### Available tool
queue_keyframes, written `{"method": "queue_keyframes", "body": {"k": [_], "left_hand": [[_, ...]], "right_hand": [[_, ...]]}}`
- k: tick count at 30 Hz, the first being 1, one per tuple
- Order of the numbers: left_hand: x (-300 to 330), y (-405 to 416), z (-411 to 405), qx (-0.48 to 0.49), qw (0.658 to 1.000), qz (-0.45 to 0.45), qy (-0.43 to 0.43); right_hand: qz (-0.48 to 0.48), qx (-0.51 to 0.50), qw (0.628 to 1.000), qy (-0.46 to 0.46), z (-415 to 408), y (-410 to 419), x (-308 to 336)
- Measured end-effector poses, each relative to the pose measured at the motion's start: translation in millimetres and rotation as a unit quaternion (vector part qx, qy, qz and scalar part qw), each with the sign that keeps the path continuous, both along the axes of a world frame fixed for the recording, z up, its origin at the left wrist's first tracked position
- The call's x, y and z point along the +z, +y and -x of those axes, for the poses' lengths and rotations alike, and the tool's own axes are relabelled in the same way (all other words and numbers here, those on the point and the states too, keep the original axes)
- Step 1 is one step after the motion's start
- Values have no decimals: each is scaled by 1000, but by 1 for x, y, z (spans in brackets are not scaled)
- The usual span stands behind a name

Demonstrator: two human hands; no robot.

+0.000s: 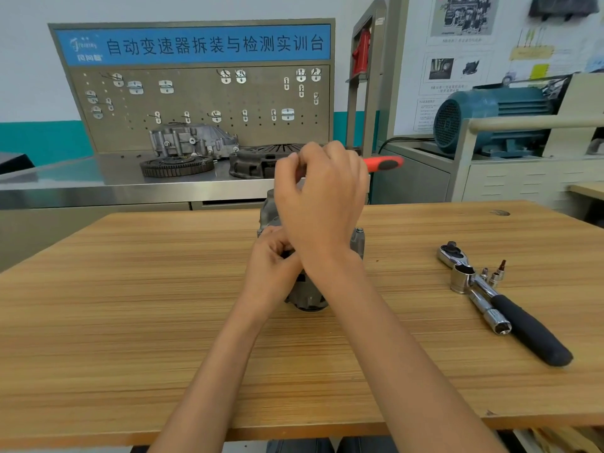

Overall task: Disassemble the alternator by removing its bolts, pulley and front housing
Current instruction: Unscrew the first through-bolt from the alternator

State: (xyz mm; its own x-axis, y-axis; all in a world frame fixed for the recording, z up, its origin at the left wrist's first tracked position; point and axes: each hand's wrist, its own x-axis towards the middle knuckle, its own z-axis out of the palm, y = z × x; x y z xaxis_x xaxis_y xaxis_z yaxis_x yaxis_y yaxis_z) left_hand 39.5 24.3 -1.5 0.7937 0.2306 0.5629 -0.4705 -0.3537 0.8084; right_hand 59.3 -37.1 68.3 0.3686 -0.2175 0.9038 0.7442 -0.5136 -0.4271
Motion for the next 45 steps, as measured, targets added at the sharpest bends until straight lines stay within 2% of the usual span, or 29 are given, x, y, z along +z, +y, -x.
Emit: {"method": "queue_keyframes", "body": {"k": [2,4,6,8,10,11,12,13,15,17,18,19,20,22,24,26,27,28,31,32,33,35,37,38,39,40,41,43,45], "left_hand": [[0,-1,1,1,1000,1,-2],[2,0,2,-7,1000,4,-9],[4,-1,3,-25,1000,2,-15],[6,-1,4,-41,999,1,-11],[7,-1,6,-51,999,-3,-8],[8,0,6,-56,998,-7,-8],[8,1,7,-59,998,-12,-10],[8,1,7,-59,998,-17,-15],[7,3,7,-49,998,-20,-27],[4,4,5,-40,999,-10,-26],[3,4,4,-34,999,-5,-18],[2,3,3,-28,1000,-1,-8],[2,3,3,-25,1000,1,2],[2,2,4,-24,1000,2,5],[3,1,4,-30,999,2,-15],[5,-1,5,-51,998,10,-24],[6,-1,6,-55,998,6,-23],[6,-1,6,-60,998,-4,-22],[8,-1,6,-69,997,-21,-24],[8,-1,6,-67,997,-19,-24],[9,-1,6,-61,998,-16,-26],[7,0,5,-43,998,-12,-33],[4,2,3,-24,999,-11,-32],[3,3,1,-18,1000,-6,-24],[2,2,1,-15,1000,0,-12],[2,2,0,-12,1000,2,-3],[3,1,0,-12,1000,1,-1],[4,1,0,-25,1000,1,-12],[7,1,3,-52,999,-4,-12]], "right_hand": [[-9,60,998,7,-1,-1,3],[-33,198,979,46,-5,-3,7],[-63,352,926,119,-8,-7,13],[-98,480,852,183,-14,-12,17],[-134,585,773,204,-20,-15,18],[-142,605,757,201,-21,-15,17],[-138,601,763,196,-21,-15,16],[-128,570,790,187,-19,-13,15],[-96,456,874,137,-14,-8,10],[-39,240,969,33,-12,-3,2],[-14,117,993,-9,-10,0,0],[-2,31,999,-34,-9,1,-2],[0,-3,999,-43,-7,2,-2],[-10,46,998,-30,-6,2,1],[-22,178,983,28,-10,-2,6],[-23,332,936,116,-15,-10,13],[-29,406,900,158,-16,-14,16],[-40,484,853,190,-19,-17,18],[-133,689,670,241,-23,-21,23],[-151,703,652,242,-23,-20,23],[-160,687,667,240,-22,-18,22],[-134,568,788,194,-18,-11,15],[-59,329,940,73,-14,-6,3],[-13,175,984,12,-12,-3,-1],[16,56,998,-27,-11,-1,-3],[21,5,999,-43,-11,1,-2],[17,22,999,-36,-11,2,0],[-16,205,978,23,-13,-2,6],[-49,409,903,122,-15,-10,13]]}}
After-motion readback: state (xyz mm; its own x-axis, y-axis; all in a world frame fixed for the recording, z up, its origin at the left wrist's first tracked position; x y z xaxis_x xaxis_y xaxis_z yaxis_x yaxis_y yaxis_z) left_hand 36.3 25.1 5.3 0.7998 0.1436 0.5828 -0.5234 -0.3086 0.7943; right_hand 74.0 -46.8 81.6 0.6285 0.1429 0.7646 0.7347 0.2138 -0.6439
